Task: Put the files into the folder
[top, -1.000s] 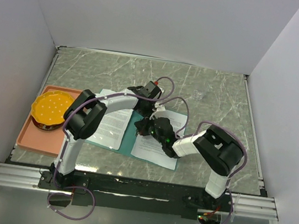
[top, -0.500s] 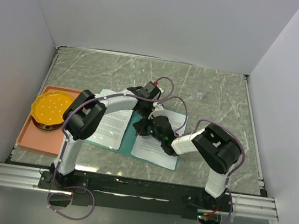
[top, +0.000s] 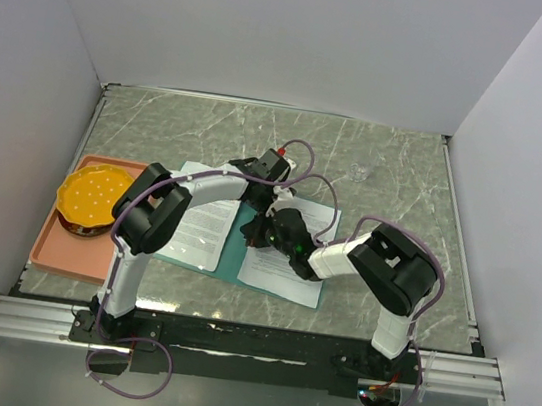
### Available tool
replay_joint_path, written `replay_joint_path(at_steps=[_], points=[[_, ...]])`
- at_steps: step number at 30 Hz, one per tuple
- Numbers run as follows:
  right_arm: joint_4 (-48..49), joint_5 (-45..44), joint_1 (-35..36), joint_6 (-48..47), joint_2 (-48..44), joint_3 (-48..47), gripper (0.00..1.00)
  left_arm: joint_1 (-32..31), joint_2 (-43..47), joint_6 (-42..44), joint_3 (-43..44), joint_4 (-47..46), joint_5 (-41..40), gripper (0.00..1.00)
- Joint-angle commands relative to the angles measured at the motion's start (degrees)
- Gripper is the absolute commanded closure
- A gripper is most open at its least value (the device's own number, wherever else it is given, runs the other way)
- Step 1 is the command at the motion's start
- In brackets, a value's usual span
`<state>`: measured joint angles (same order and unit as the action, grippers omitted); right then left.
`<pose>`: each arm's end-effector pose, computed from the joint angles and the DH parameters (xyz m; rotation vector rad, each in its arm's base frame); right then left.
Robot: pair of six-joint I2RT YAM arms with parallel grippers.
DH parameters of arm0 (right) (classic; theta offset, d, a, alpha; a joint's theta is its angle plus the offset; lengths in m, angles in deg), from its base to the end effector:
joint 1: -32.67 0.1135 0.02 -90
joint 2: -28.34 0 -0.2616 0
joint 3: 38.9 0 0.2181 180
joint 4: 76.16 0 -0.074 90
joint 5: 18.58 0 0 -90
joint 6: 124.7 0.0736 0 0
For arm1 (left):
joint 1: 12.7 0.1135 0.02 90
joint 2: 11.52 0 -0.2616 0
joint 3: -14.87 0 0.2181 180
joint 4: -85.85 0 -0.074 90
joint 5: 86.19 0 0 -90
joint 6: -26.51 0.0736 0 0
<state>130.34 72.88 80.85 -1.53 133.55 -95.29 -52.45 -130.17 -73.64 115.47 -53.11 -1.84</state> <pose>0.2445 0.2761 0.1457 -0.2901 2.0659 0.9317 0.3340 -0.2684 0.1492 0.6313 2.5284 -0.1873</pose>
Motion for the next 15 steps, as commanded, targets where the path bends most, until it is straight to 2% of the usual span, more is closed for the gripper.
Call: replay_joint_path(at_steps=[1,15], points=[[-10.4,0.3,1.5,0.1,1.7,1.2,1.00,-0.9,-0.9,0.8,-2.6,2.6,0.2,0.04],[-10.8,-4.0,2.9,4.6,3.2,3.9,1.00,-0.9,-0.4,1.2,-2.9,3.0,0.7,0.04]])
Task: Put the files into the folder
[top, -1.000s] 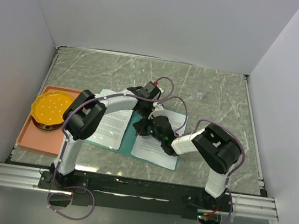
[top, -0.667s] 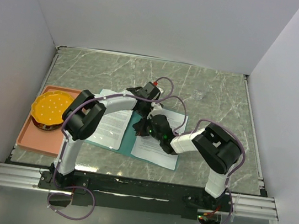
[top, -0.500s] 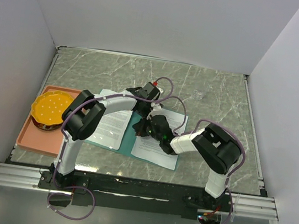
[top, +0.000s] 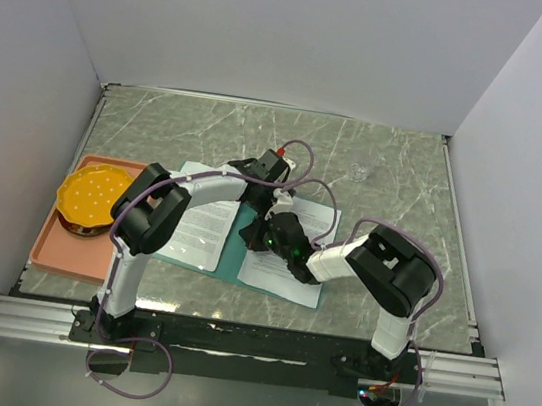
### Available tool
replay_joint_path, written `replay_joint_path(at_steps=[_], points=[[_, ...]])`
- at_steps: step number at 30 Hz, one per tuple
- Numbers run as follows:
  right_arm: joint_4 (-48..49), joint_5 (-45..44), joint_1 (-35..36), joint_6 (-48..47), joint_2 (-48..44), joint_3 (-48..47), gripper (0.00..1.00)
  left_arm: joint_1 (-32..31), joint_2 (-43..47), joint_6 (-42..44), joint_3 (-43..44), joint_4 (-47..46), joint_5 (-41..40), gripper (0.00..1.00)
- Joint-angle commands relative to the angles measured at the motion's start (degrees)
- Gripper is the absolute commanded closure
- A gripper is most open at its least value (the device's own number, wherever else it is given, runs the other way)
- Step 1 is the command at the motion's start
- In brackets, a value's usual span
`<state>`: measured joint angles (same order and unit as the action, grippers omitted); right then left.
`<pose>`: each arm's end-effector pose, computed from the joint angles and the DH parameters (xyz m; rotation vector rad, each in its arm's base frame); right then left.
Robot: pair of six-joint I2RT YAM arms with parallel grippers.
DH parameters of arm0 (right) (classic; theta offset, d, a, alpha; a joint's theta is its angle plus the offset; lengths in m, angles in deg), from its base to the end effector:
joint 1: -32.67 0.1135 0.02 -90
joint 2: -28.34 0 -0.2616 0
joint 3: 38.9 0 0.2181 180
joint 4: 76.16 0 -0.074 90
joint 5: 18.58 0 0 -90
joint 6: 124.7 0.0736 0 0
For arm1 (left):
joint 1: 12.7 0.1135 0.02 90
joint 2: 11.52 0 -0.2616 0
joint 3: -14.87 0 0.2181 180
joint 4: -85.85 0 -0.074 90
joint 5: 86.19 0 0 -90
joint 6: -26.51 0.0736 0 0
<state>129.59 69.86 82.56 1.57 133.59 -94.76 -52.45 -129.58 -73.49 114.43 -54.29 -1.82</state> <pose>0.2373 0.2786 0.1411 -0.2315 2.0971 0.9213 0.3330 -0.2676 0.1498 0.6309 2.5161 -0.1934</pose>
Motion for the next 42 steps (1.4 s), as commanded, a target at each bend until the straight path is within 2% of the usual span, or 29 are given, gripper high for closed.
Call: replay_joint_path(at_steps=[1,9,29,42], points=[[-10.1,-1.2,1.1,1.9,3.4,3.4,1.00,-0.9,-0.9,0.9,-1.8,4.3,0.9,0.04],[-9.5,-2.7,0.4,4.9,4.5,3.9,1.00,-0.8,-0.2,1.2,-2.3,4.3,1.1,0.04],[-4.8,0.2,-3.4,10.9,8.9,6.3,1.00,-0.8,1.5,2.0,-4.7,4.0,0.9,0.04],[-7.2,-0.8,-5.1,15.2,10.1,8.1,1.00,-0.7,2.0,2.1,-4.8,4.6,0.8,0.04]])
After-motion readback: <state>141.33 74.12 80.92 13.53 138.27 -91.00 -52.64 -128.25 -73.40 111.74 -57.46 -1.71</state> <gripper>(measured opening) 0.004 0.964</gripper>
